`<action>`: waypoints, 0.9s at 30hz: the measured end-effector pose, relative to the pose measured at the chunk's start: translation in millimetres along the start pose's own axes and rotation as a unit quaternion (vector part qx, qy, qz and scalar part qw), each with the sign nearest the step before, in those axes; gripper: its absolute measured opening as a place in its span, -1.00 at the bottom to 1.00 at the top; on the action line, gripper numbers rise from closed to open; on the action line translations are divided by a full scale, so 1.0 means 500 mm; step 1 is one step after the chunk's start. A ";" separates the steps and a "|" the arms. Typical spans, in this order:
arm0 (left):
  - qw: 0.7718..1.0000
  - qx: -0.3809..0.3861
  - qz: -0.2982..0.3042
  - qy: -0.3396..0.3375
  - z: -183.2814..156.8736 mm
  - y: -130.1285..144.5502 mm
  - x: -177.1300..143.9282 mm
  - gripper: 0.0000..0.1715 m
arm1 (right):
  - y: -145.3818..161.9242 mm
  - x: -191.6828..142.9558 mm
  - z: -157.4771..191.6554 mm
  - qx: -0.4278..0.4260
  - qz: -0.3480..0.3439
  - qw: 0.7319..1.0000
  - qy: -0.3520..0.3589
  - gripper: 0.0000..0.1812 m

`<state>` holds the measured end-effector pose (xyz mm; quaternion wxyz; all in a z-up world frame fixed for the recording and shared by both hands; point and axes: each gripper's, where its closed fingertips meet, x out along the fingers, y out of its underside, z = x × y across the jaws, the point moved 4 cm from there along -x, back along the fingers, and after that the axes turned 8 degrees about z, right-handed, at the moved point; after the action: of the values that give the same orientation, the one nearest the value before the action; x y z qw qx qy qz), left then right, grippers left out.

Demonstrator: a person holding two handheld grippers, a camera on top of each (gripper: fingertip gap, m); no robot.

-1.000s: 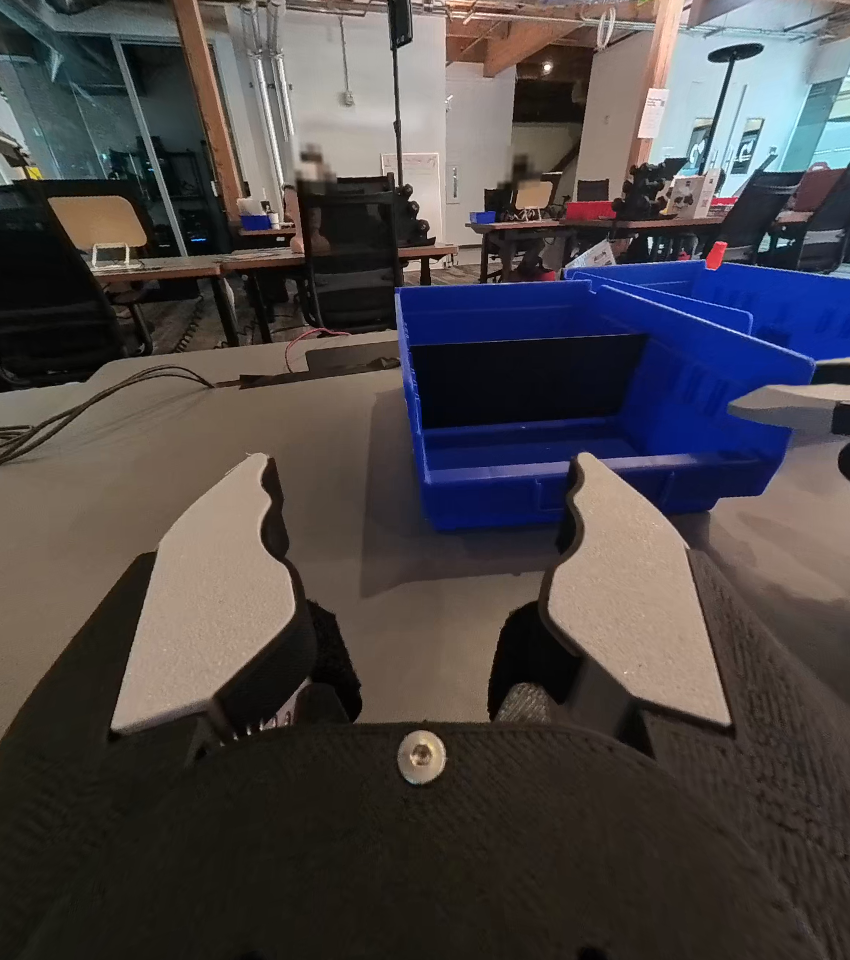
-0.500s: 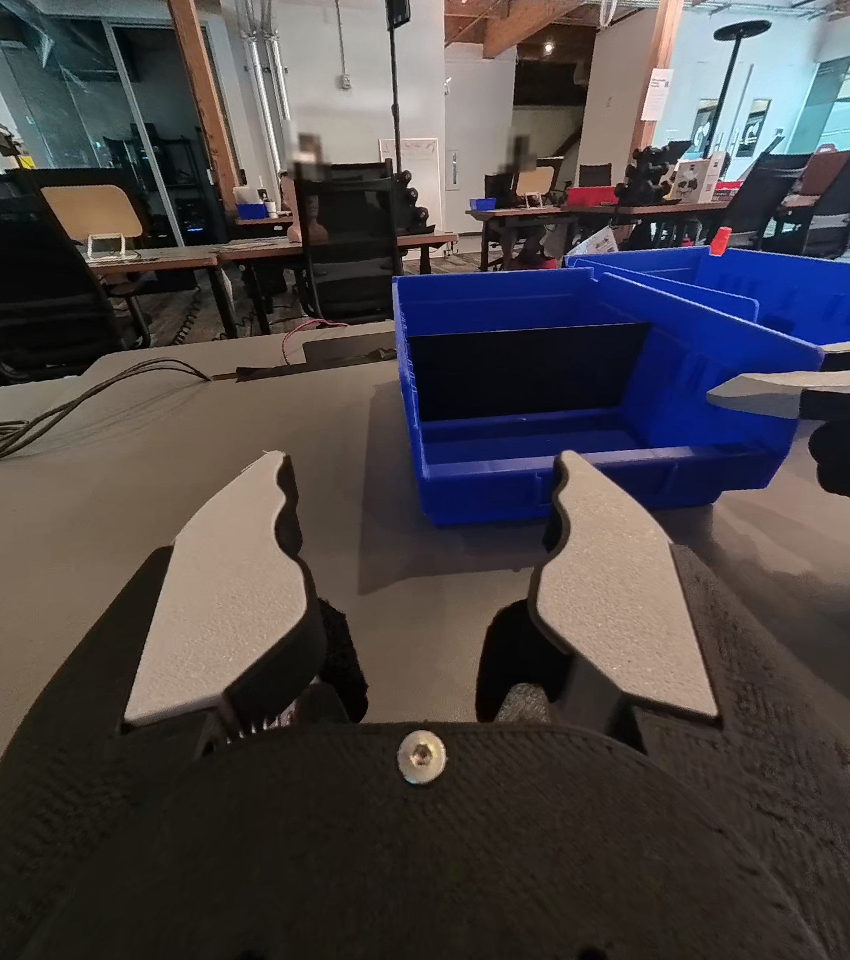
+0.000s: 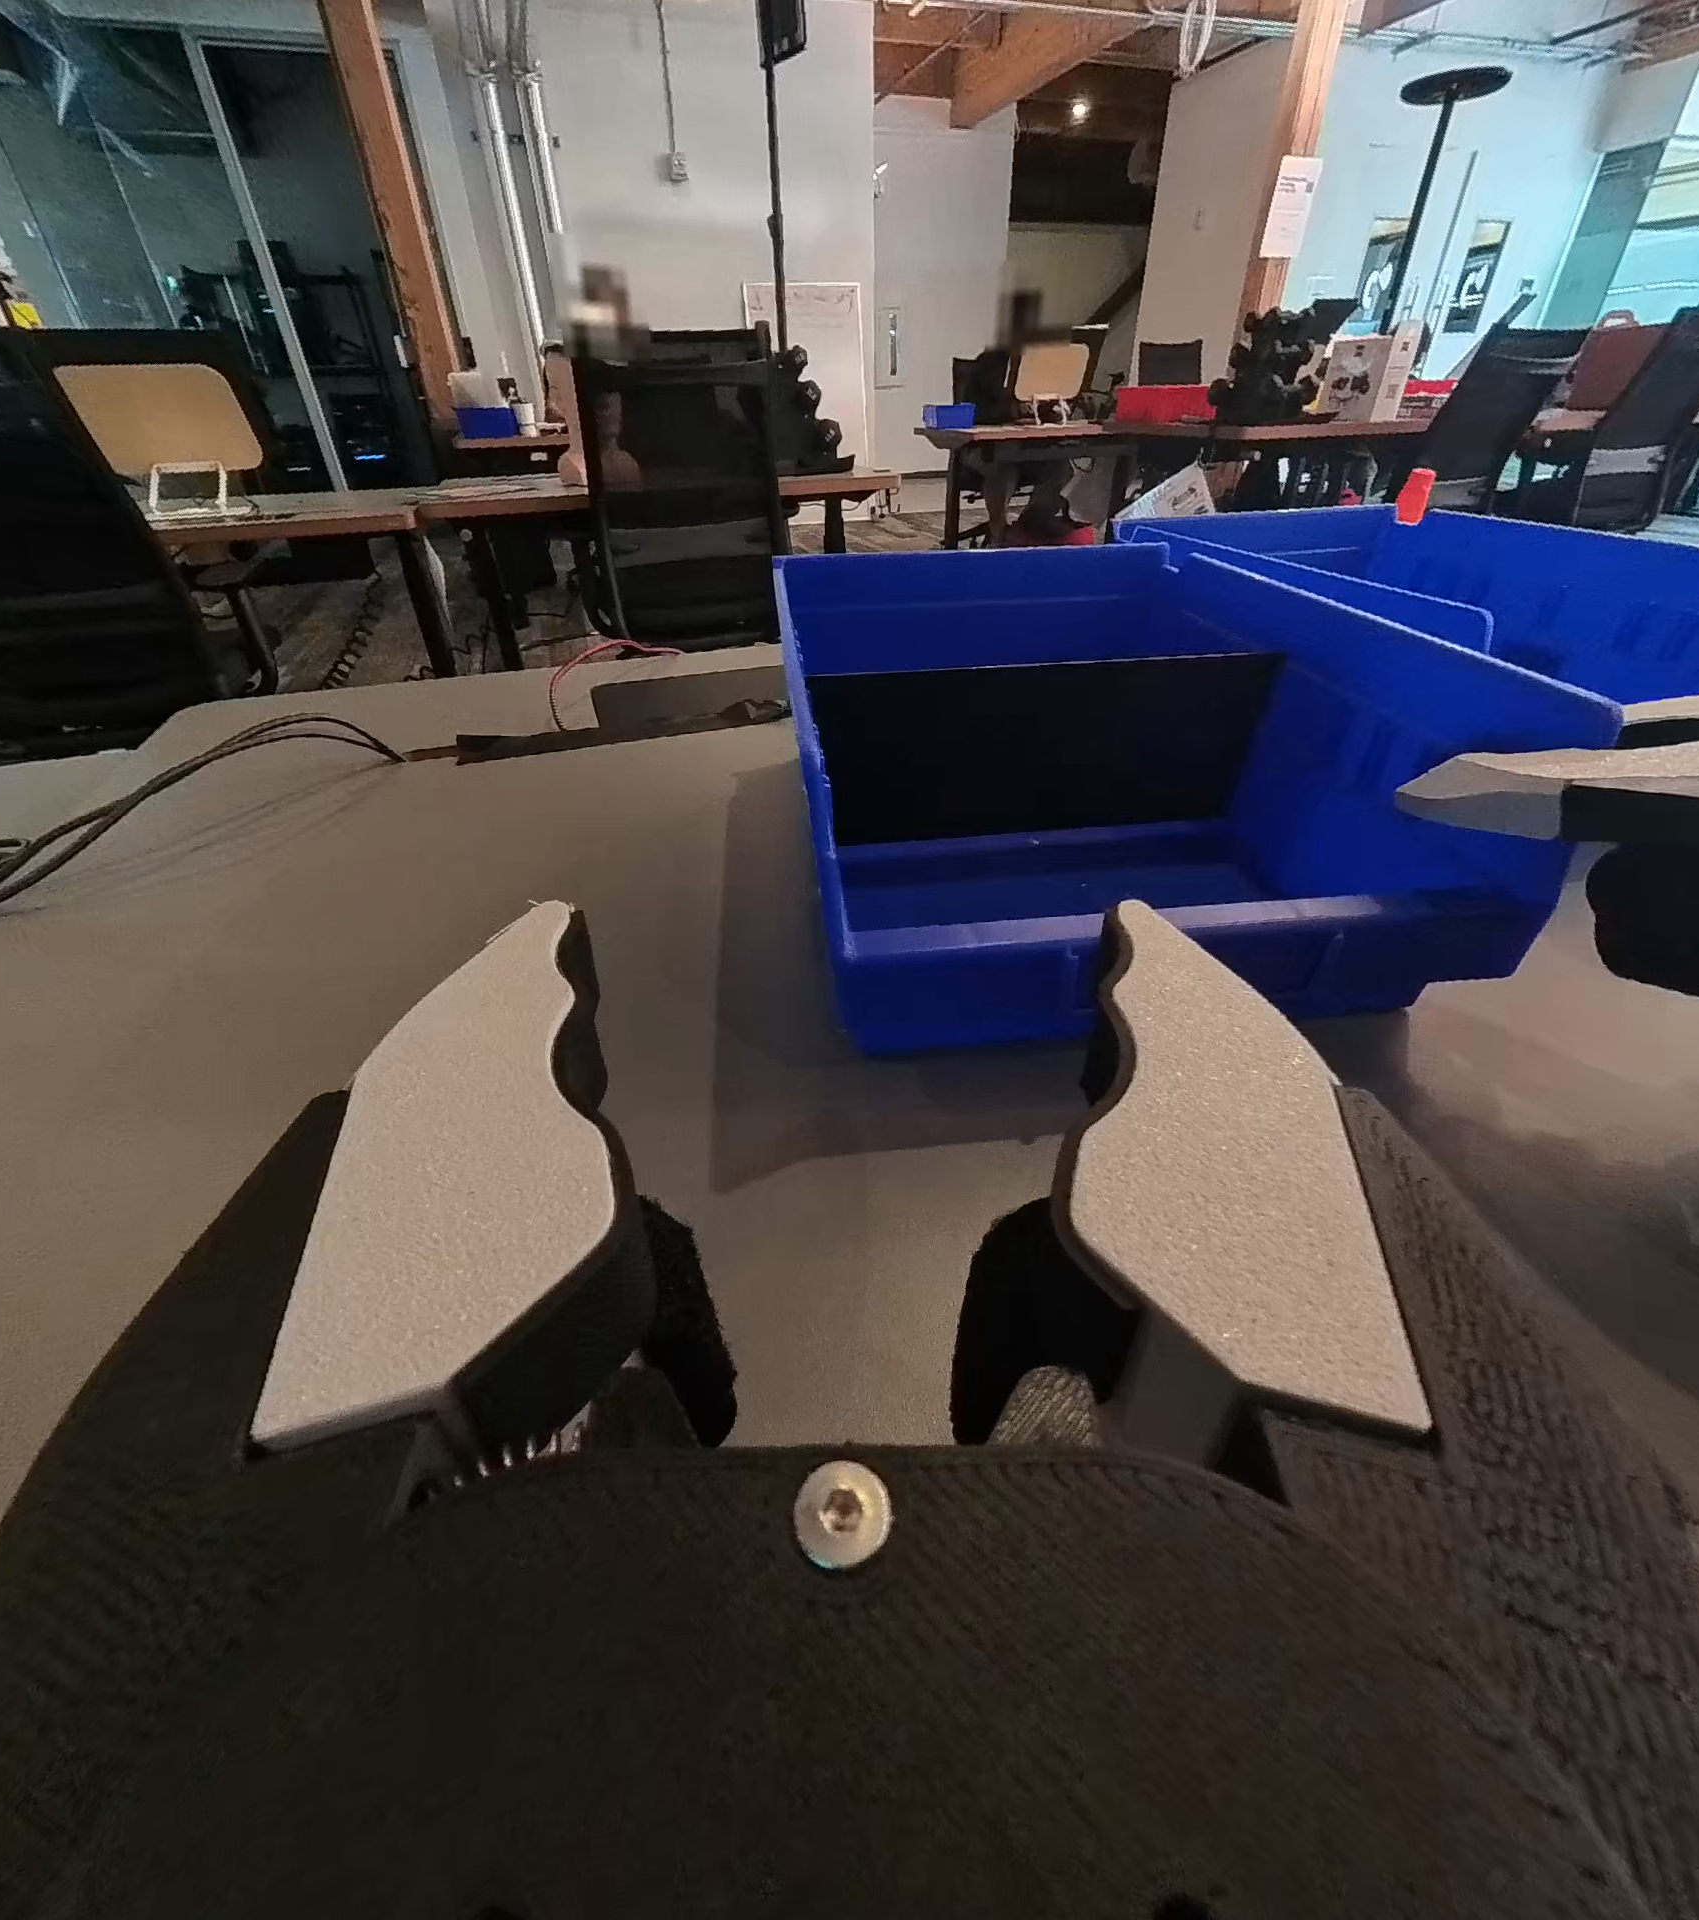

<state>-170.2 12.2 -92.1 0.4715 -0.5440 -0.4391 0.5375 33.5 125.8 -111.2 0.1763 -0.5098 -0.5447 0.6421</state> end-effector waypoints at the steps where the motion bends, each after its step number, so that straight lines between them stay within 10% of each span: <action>1: 1.000 0.000 0.000 0.000 0.000 0.000 0.000 0.06 | 0.000 0.000 -0.001 -0.001 0.001 1.000 0.001 -0.77; 27: 1.000 0.000 -0.007 0.001 0.001 -0.002 -0.005 0.06 | 0.010 -0.011 -0.051 0.017 0.014 0.999 0.027 -0.93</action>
<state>-170.7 10.2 -90.8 0.4752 -0.5417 -0.4426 0.5338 58.9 132.8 -110.0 0.1909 -0.5314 -0.5214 0.6398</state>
